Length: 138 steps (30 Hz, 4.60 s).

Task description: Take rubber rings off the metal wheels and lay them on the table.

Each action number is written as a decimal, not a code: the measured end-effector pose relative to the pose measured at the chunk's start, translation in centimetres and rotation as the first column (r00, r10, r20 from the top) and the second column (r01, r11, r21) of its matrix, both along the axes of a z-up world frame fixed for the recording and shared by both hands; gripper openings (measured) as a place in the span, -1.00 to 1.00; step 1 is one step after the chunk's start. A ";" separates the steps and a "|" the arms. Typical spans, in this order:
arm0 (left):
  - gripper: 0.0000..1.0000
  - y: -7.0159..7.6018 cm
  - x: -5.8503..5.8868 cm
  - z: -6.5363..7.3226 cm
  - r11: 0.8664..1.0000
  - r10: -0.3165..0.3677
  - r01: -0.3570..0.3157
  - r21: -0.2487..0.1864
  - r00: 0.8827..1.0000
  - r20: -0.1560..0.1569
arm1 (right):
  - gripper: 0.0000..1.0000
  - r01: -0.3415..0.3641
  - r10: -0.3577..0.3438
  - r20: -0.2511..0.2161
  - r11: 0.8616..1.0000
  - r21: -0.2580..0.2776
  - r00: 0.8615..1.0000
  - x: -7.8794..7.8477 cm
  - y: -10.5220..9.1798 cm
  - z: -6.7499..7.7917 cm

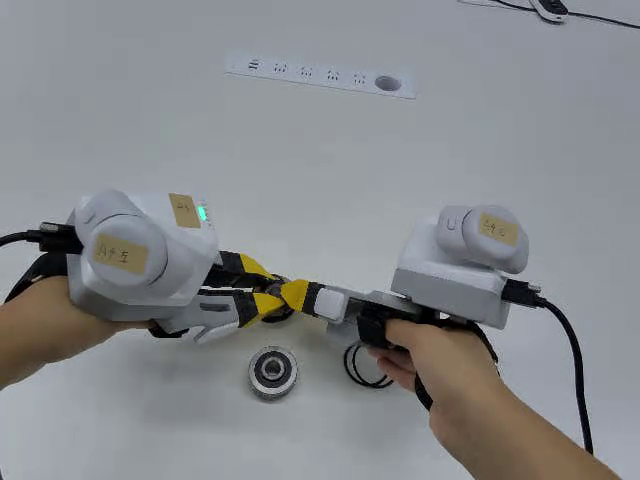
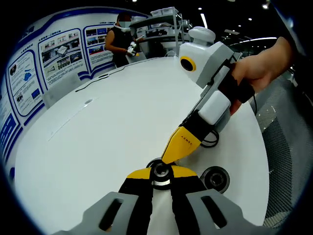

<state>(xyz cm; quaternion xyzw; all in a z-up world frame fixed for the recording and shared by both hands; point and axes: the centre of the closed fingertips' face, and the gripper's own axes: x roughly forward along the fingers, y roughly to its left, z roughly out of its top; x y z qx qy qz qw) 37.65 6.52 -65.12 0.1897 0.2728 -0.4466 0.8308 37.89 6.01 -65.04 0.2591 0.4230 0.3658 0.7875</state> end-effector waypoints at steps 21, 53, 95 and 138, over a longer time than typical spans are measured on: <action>-0.42 1.1 -0.4 0.7 0.999 0.017 -0.018 0.034 0.999 0.036 | -0.97 0.019 -0.018 -0.042 0.999 0.033 0.999 -0.3 0.1 0.4; -0.31 1.8 -1.8 4.0 0.991 0.128 -0.125 -0.050 0.988 0.087 | -0.97 0.162 -0.160 -0.064 0.986 0.040 0.985 -2.8 -6.4 1.5; -0.34 1.4 -2.2 4.1 0.994 0.109 -0.106 -0.037 0.990 0.091 | -0.81 0.257 -0.272 -0.166 0.960 -0.111 0.948 -5.9 -11.0 -1.3; -0.56 0.4 0.0 0.8 0.997 0.013 -0.016 0.071 0.999 0.037 | -0.04 -0.025 0.014 0.066 0.987 0.159 0.998 -2.6 -2.4 4.0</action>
